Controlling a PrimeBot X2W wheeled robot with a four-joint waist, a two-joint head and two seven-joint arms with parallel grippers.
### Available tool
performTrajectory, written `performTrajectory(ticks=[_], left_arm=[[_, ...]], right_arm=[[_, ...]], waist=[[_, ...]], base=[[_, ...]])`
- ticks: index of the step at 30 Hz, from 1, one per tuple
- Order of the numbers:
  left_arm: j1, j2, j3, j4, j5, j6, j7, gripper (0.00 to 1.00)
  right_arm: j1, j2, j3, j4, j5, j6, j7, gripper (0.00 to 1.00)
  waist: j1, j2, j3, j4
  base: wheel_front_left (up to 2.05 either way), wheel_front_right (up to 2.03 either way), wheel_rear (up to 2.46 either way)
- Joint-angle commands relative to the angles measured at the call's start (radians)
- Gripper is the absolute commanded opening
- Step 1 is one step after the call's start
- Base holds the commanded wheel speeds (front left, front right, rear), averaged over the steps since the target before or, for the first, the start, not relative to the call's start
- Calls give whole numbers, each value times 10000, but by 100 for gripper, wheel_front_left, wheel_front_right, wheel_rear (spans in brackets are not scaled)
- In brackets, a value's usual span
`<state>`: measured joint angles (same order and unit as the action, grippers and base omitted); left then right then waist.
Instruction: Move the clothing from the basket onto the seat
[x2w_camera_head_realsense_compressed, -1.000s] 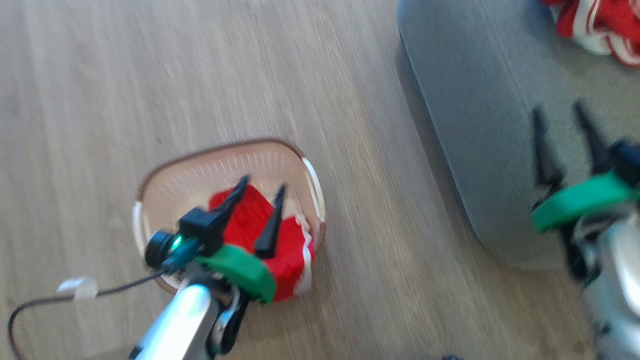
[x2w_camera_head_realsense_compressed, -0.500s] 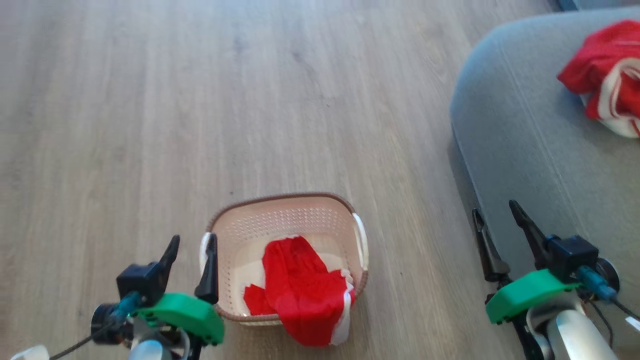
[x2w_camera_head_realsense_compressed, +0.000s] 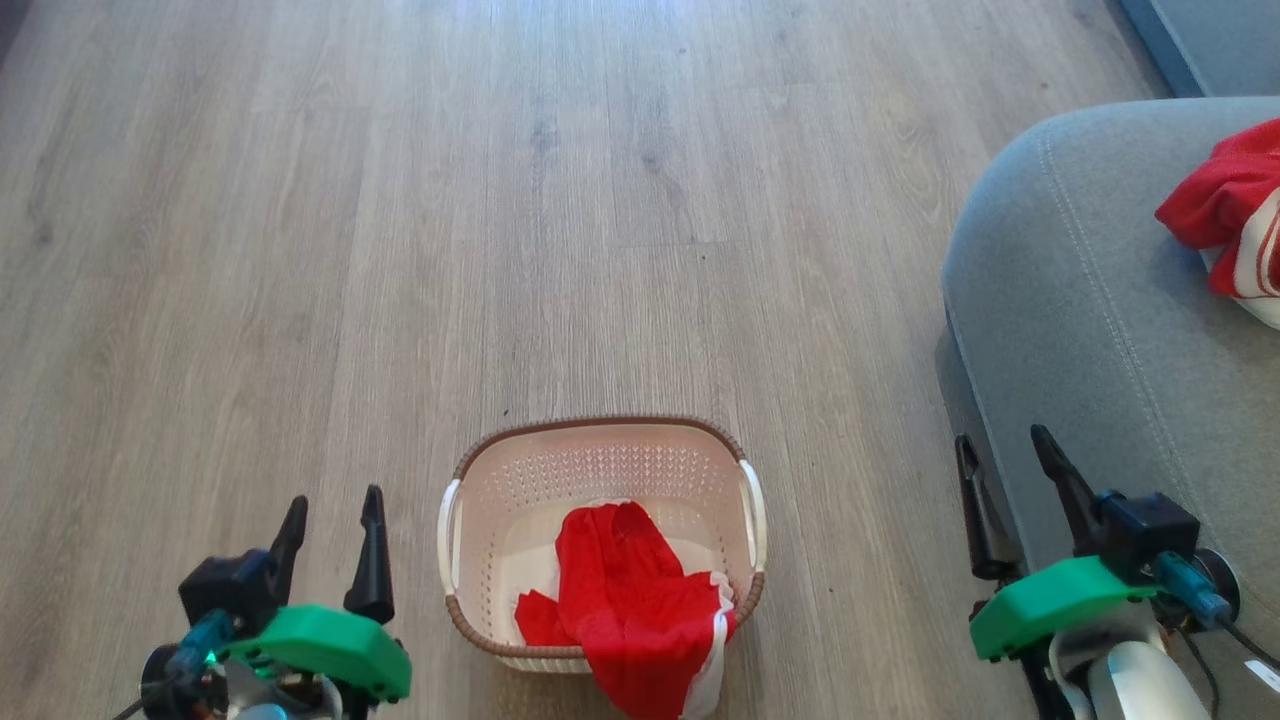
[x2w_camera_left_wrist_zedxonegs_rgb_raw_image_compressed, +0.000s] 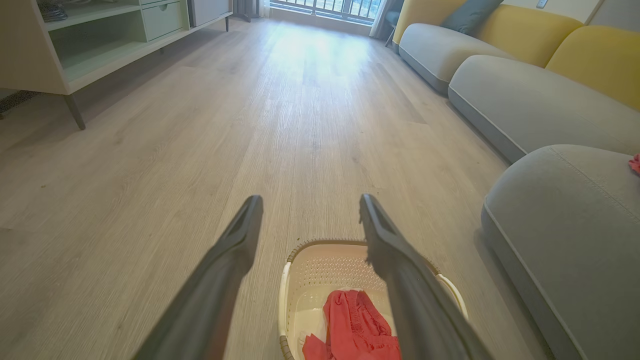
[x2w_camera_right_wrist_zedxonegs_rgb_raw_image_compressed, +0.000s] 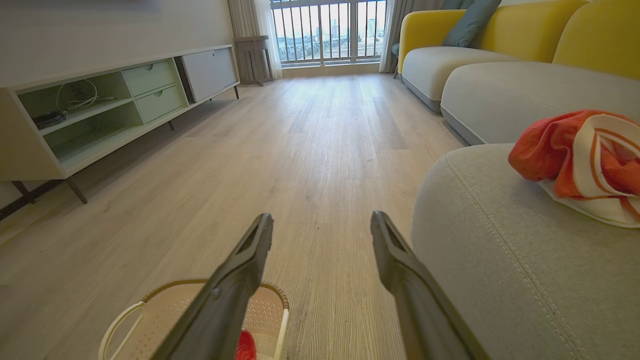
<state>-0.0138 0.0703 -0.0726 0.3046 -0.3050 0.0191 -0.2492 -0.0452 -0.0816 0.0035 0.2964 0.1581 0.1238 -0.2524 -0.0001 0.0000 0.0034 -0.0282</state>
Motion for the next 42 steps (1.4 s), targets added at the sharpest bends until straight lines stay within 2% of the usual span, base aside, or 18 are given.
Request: performTrajectory(ticks=[1,20,42], left_arm=[[-187,18,404,-339,94,-62,-125,100],[-183,-195,1139,-397,499,-391,-126,100],[-164,-200,1030,-524,463,-272,-126,100]], right_arm=[[-155,8,200,-292,-61,69,-93,100],[-165,167,141,19,-135,69,-93,100],[-231,244,141,52,-64,69,-93,100]], waist=[[1,0,-11,2],[1,0,-78,27],[1,0,-50,-76]], base=[[0,0,0],[0,0,0],[0,0,0]])
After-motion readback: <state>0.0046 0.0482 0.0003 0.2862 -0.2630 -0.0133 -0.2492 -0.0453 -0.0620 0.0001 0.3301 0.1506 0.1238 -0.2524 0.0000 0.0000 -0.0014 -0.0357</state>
